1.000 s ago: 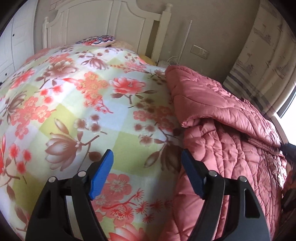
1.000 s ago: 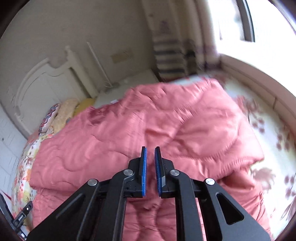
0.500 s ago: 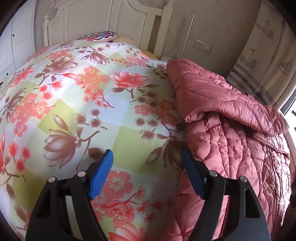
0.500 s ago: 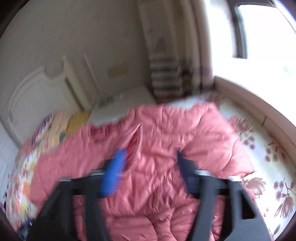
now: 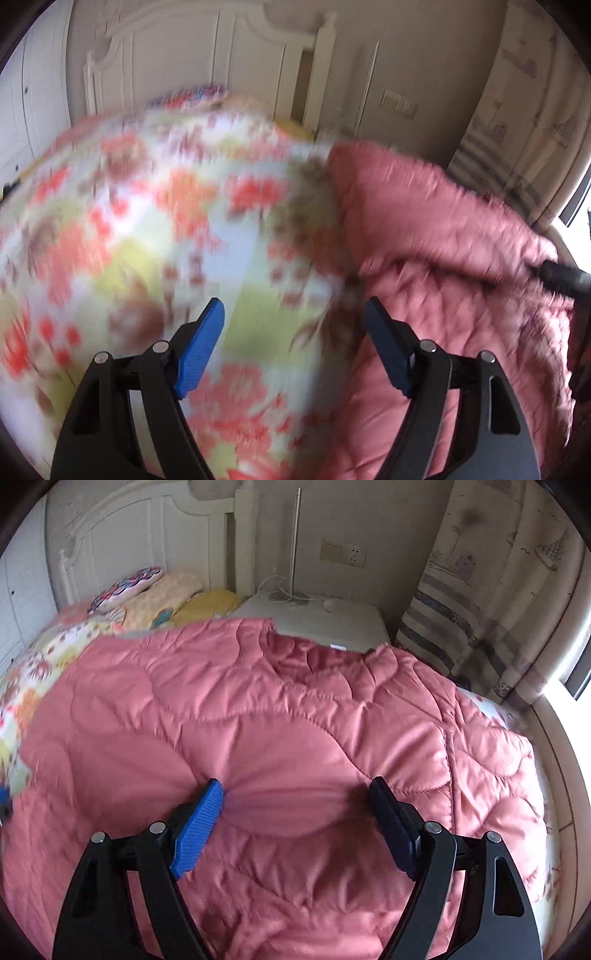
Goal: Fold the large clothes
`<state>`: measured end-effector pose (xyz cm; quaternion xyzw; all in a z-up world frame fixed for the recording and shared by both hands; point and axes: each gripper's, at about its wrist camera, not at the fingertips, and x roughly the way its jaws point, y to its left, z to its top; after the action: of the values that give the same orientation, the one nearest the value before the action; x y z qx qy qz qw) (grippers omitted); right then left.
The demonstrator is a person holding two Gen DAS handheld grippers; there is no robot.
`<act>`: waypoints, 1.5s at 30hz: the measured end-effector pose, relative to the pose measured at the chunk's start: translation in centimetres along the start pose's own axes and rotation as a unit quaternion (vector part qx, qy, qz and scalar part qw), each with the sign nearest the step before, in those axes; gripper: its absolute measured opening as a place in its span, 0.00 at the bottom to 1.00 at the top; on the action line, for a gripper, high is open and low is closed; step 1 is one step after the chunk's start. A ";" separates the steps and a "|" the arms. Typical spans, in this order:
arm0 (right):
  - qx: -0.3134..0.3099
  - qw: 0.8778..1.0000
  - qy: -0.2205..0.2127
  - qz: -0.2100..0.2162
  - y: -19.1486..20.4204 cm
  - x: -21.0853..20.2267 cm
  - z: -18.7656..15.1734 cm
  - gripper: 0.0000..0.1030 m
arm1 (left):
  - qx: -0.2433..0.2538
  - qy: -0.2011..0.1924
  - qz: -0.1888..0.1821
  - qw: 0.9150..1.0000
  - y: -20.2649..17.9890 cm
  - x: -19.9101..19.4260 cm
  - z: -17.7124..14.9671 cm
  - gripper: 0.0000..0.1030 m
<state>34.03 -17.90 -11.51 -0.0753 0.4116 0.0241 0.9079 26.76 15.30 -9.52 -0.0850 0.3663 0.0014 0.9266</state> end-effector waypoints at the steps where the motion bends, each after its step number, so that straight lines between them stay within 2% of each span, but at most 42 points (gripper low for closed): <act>1: -0.003 1.000 0.000 -0.006 -0.3 -0.3 -0.4 0.82 | -0.001 -0.014 -0.016 1.000 -0.7 -0.5 1.3 0.75; 3: 0.008 1.000 -0.002 -0.010 -1.2 -0.8 -1.3 0.83 | -0.001 -0.040 -0.053 0.998 -2.6 -1.1 3.9 0.78; 5: 0.026 1.000 -0.004 0.011 -1.9 -0.3 -1.7 0.84 | 0.013 -0.056 -0.102 0.993 -5.8 -0.9 6.4 0.85; 7: 0.034 0.999 -0.001 0.019 -1.9 0.8 -2.1 0.84 | 0.029 -0.046 -0.137 0.989 -8.2 0.7 7.3 0.88; 9: 0.036 0.999 -0.008 0.022 -1.9 1.2 -2.5 0.85 | 0.049 -0.009 -0.129 0.990 -10.6 4.1 7.2 0.88; 11: 0.047 0.998 -0.010 0.032 -2.3 1.3 -2.6 0.86 | 0.068 0.058 -0.108 0.990 -12.0 8.3 5.9 0.88; 12: 0.049 0.998 -0.010 0.037 -2.4 1.4 -2.6 0.86 | 0.074 0.078 -0.092 0.990 -12.2 9.7 5.0 0.88; 14: 0.050 0.998 -0.012 0.038 -2.5 1.4 -2.7 0.86 | 0.103 0.069 -0.077 0.989 -12.6 10.2 4.1 0.89; 16: 0.049 0.998 -0.014 0.039 -2.4 1.4 -2.8 0.86 | 0.116 0.081 -0.075 0.987 -13.1 9.9 4.7 0.89; 19: 0.053 0.998 -0.016 0.044 -2.6 1.4 -2.9 0.86 | 0.073 0.073 -0.122 0.987 -12.2 9.0 8.2 0.88; 21: 0.058 0.997 -0.016 0.050 -2.9 1.4 -2.9 0.87 | 0.046 0.044 -0.122 0.990 -11.1 8.8 10.7 0.89; 22: 0.060 0.997 -0.016 0.053 -2.9 1.4 -3.0 0.87 | 0.033 0.042 -0.128 0.990 -10.6 9.5 11.8 0.89; 24: 0.061 0.996 -0.017 0.056 -3.0 1.4 -2.9 0.87 | 0.018 0.072 -0.132 0.988 -10.3 12.6 12.9 0.89; 25: 0.061 0.996 -0.017 0.056 -3.0 1.4 -2.9 0.87 | 0.004 0.111 -0.130 0.985 -10.0 15.3 12.6 0.89; 26: 0.062 0.996 -0.017 0.056 -3.0 1.4 -3.0 0.87 | 0.001 0.128 -0.132 0.983 -9.8 16.5 12.3 0.89; 27: 0.062 0.996 -0.017 0.057 -3.0 1.4 -3.0 0.87 | 0.016 0.131 -0.133 0.982 -9.9 17.8 11.7 0.89; 29: 0.065 0.996 -0.018 0.062 -3.1 1.4 -3.0 0.87 | 0.047 0.121 -0.118 0.984 -10.7 17.3 11.5 0.89; 30: 0.065 0.996 -0.019 0.064 -3.1 1.3 -3.0 0.87 | 0.044 0.122 -0.120 0.984 -10.7 16.8 11.9 0.89; 33: 0.067 0.995 -0.019 0.066 -3.1 1.3 -3.0 0.87 | -0.005 0.099 -0.172 0.980 -9.0 15.3 14.4 0.89; 35: 0.069 0.995 -0.019 0.069 -3.2 1.4 -3.0 0.88 | -0.029 0.078 -0.167 0.982 -7.4 15.1 16.4 0.89; 37: 0.071 0.995 -0.020 0.072 -3.2 1.3 -3.0 0.88 | -0.045 0.095 -0.160 0.981 -6.1 16.4 17.5 0.89; 39: 0.073 0.994 -0.021 0.074 -3.2 1.3 -3.1 0.88 | -0.057 0.142 -0.176 0.973 -5.4 19.0 17.6 0.89; 40: 0.073 0.994 -0.021 0.076 -3.3 1.3 -3.1 0.88 | -0.053 0.151 -0.173 0.972 -5.3 19.8 17.4 0.89; 45: 0.077 0.993 -0.021 0.083 -3.4 1.4 -3.1 0.89 | -0.005 0.138 -0.150 0.979 -6.4 20.3 17.1 0.89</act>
<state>32.96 -21.79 -14.17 0.0293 0.3974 0.0691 0.9146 53.62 10.50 -10.05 -0.1430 0.4735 -0.1475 0.8565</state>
